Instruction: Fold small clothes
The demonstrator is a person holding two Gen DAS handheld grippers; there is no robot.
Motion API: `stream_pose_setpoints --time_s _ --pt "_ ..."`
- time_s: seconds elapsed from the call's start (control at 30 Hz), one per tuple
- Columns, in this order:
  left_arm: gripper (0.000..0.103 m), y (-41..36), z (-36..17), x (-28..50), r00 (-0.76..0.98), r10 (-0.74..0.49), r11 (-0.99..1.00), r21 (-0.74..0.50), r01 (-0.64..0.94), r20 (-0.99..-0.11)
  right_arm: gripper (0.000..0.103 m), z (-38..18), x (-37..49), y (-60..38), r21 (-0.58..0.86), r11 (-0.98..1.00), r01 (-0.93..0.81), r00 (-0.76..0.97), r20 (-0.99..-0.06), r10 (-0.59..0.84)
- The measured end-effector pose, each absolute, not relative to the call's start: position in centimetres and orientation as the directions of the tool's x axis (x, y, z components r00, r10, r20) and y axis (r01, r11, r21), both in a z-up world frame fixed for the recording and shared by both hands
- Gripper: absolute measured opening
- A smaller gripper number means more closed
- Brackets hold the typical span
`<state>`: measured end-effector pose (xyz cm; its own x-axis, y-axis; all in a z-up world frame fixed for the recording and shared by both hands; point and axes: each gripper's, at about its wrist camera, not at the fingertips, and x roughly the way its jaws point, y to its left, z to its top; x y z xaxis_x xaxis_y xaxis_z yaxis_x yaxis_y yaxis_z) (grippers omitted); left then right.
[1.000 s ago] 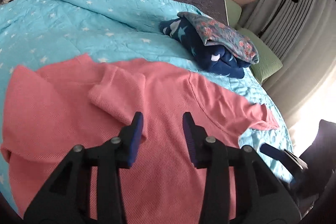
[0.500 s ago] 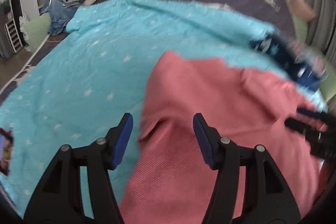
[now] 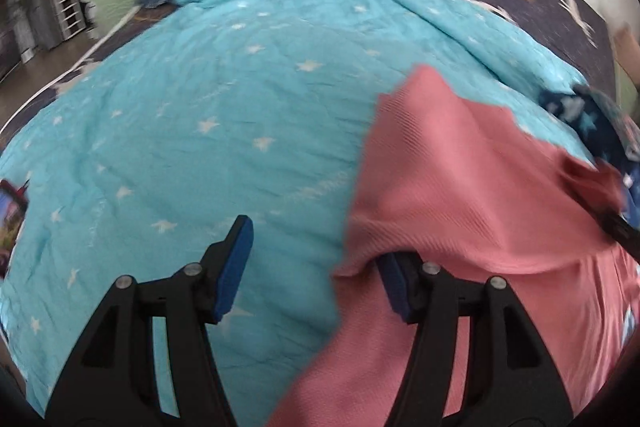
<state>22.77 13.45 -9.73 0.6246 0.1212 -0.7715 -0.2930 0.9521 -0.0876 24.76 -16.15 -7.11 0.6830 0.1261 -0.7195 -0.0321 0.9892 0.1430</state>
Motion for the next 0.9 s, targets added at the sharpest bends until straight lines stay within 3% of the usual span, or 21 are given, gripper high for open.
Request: stream_pose_setpoints --time_s 0.13,0.23,0.33,0.47,0.53,0.67,0.7,0.83,0.87,0.9 --pt "0.063 14.6 -10.5 22.5 0.619 0.072 0.936 -0.161 -0.312 -0.782 0.007 -8.0 21.3 -24.3 0.403 0.904 0.146 0.675 -0.709 0.207" --pt "0.063 14.3 -10.4 22.3 0.629 0.082 0.94 -0.149 -0.307 -0.773 0.007 -10.5 19.4 -28.4 0.497 0.834 0.238 0.637 -0.729 0.253" --pt "0.063 14.3 -10.4 22.0 0.637 0.076 0.94 -0.158 -0.303 -0.767 0.008 -10.7 18.2 -29.8 0.556 0.804 0.209 0.645 -0.697 0.314" --pt "0.063 14.8 -10.7 21.9 0.637 0.056 0.934 -0.185 -0.305 -0.769 0.024 -9.3 18.5 -29.6 0.599 0.794 0.102 0.649 -0.645 0.403" --pt "0.063 14.7 -10.6 21.8 0.641 0.057 0.936 -0.183 -0.302 -0.766 0.042 -9.3 19.2 -29.5 0.641 0.76 0.106 0.631 -0.634 0.447" --pt "0.063 14.5 -10.7 22.1 0.64 0.032 0.943 -0.19 -0.275 -0.767 0.047 -10.5 20.7 -28.5 0.69 0.713 0.125 0.565 -0.64 0.52" --pt "0.063 14.4 -10.6 22.0 0.643 0.026 0.944 -0.193 -0.268 -0.766 0.053 -11.2 21.6 -28.3 0.706 0.693 0.144 0.541 -0.643 0.542" --pt "0.062 13.9 -10.4 22.0 0.657 0.007 0.952 -0.196 -0.234 -0.754 0.058 -12.3 24.6 -29.0 0.776 0.59 0.223 0.574 -0.594 0.564" --pt "0.063 13.8 -10.4 22.0 0.657 0.007 0.954 -0.191 -0.23 -0.754 0.058 -12.4 25.1 -28.8 0.789 0.564 0.243 0.586 -0.583 0.563" --pt "0.062 13.7 -10.4 22.1 0.654 0.011 0.956 -0.184 -0.229 -0.756 0.051 -12.4 25.6 -28.8 0.791 0.554 0.259 0.595 -0.583 0.554"
